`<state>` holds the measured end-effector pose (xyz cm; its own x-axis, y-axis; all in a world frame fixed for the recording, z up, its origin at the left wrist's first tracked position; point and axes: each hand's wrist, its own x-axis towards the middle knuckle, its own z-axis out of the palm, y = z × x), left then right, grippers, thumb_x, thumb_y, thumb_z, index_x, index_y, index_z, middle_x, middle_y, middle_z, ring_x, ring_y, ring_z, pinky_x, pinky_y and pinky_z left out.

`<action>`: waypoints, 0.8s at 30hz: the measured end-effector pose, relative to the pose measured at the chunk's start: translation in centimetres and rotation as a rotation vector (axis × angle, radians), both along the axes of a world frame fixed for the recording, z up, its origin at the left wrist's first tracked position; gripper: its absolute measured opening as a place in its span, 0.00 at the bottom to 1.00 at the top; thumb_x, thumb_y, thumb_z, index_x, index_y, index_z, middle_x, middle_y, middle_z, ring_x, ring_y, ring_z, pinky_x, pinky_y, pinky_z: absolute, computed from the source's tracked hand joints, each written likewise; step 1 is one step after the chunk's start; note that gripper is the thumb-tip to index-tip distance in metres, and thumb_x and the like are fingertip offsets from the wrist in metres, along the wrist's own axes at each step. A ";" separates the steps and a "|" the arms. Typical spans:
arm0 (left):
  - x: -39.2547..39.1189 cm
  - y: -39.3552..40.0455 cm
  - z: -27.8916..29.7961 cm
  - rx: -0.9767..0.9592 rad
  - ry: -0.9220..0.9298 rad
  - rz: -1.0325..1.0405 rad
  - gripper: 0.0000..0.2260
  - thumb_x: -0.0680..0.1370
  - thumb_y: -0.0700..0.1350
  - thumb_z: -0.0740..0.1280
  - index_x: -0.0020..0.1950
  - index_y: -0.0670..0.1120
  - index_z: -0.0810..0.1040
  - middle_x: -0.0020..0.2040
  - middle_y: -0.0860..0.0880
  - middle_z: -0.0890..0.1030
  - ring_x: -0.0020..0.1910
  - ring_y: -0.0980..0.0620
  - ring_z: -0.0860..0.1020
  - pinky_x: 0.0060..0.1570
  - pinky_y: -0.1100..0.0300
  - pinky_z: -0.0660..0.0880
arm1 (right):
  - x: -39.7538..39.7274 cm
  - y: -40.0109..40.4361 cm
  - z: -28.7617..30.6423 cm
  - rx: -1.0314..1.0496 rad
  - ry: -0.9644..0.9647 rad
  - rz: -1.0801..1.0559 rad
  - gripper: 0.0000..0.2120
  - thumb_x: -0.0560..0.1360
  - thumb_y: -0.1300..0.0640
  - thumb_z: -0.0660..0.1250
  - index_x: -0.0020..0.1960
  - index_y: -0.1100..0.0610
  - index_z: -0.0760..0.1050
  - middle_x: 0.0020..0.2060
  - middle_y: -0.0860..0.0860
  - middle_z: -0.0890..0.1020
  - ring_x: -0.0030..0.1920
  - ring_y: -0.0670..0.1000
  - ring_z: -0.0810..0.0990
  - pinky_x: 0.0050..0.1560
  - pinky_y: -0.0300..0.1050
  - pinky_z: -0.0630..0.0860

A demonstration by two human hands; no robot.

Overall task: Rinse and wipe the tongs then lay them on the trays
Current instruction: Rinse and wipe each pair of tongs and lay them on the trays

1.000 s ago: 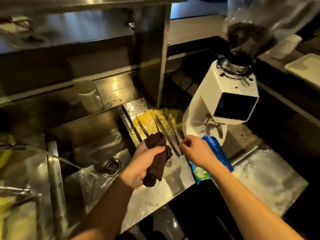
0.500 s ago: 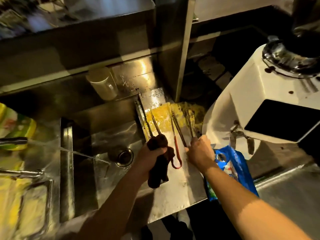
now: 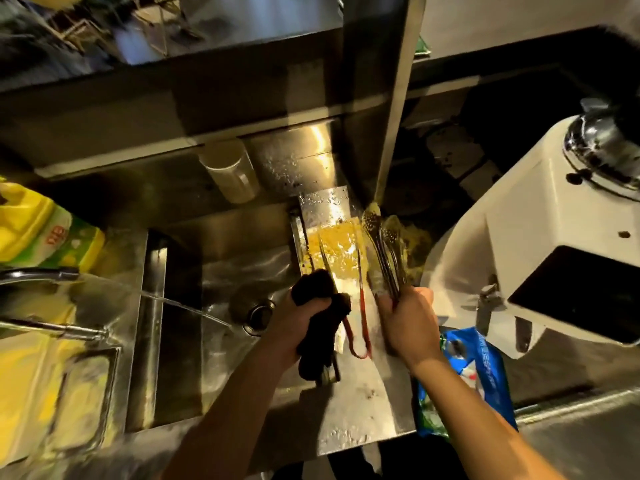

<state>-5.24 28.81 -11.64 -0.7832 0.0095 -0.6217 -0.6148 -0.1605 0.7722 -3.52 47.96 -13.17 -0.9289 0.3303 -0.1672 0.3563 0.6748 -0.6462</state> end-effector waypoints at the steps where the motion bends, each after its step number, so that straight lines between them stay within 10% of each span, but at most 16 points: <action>1: 0.2 -0.8 0.1 0.025 -0.016 0.019 0.15 0.75 0.36 0.72 0.61 0.45 0.79 0.48 0.42 0.84 0.42 0.44 0.84 0.42 0.52 0.79 | 0.1 -0.4 0.5 0.029 -0.012 0.014 0.13 0.79 0.48 0.63 0.48 0.58 0.77 0.43 0.55 0.77 0.41 0.60 0.79 0.41 0.51 0.77; 7: 1.7 -8.6 0.8 0.084 -0.010 0.187 0.09 0.77 0.41 0.71 0.56 0.45 0.80 0.42 0.44 0.86 0.38 0.45 0.85 0.36 0.55 0.80 | 0.4 -6.1 3.9 -0.035 -0.014 0.186 0.03 0.76 0.58 0.67 0.45 0.57 0.74 0.35 0.57 0.82 0.39 0.61 0.81 0.31 0.45 0.62; 13: 3.2 -18.7 0.9 0.276 0.028 0.421 0.08 0.81 0.43 0.66 0.57 0.42 0.80 0.48 0.42 0.86 0.42 0.47 0.86 0.39 0.57 0.82 | 1.3 -15.9 5.5 -0.552 -0.336 0.329 0.16 0.69 0.54 0.68 0.57 0.46 0.72 0.31 0.45 0.80 0.27 0.46 0.76 0.27 0.41 0.69; 21: 2.8 -26.6 0.5 0.462 0.095 0.631 0.19 0.83 0.55 0.59 0.67 0.42 0.73 0.55 0.41 0.79 0.53 0.44 0.78 0.62 0.45 0.71 | 3.3 -24.8 4.7 -0.700 -0.502 0.387 0.03 0.62 0.57 0.66 0.30 0.54 0.76 0.23 0.51 0.72 0.20 0.48 0.67 0.21 0.39 0.63; 24: 1.6 -26.6 0.8 0.425 0.099 0.609 0.14 0.84 0.53 0.59 0.59 0.44 0.76 0.49 0.42 0.79 0.45 0.47 0.78 0.48 0.50 0.76 | 3.0 -26.2 4.7 -0.692 -0.530 0.407 0.05 0.64 0.57 0.66 0.29 0.53 0.76 0.23 0.51 0.72 0.20 0.49 0.66 0.21 0.39 0.62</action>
